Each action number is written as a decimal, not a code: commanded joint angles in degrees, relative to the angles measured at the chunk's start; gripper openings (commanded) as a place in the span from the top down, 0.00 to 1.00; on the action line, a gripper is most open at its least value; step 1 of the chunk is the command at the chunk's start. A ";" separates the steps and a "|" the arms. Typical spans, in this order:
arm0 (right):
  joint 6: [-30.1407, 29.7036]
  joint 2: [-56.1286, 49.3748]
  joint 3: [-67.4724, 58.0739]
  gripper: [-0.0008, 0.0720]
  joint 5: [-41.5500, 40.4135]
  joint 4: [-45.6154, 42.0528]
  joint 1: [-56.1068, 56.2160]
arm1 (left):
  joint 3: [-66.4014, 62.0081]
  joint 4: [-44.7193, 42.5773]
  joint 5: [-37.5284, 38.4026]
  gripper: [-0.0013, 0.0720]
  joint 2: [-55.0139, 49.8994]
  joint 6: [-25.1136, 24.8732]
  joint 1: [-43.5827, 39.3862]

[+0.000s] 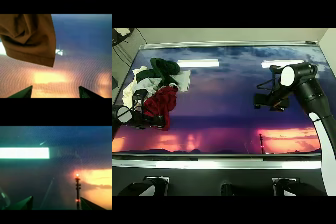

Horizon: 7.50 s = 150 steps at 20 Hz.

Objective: Fold the shirts.

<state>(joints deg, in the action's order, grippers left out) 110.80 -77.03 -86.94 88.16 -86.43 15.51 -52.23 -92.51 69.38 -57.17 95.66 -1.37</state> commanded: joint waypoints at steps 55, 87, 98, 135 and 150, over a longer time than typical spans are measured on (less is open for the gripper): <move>-8.24 2.29 0.31 0.04 -18.01 -3.41 0.04 | -42.21 10.73 5.73 0.94 -33.68 -6.64 13.44; -10.64 7.48 16.96 0.05 -2.51 12.44 0.04 | -18.95 20.41 8.61 0.00 -23.61 -8.39 -2.21; -16.37 0.59 29.94 0.03 -15.63 22.84 0.04 | 6.01 47.17 -7.39 0.00 -25.33 -20.70 -10.71; -13.42 29.07 9.16 0.90 5.62 -1.14 0.09 | -21.05 17.03 5.90 0.94 6.23 -9.07 -12.63; 8.59 3.48 37.79 0.81 -65.61 20.63 -9.49 | -21.14 32.28 -15.96 0.87 -34.07 -9.07 -4.79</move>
<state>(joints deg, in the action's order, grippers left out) 118.06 -69.80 -49.60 28.67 -72.66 6.57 -71.07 -67.72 53.28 -85.43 86.52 -6.92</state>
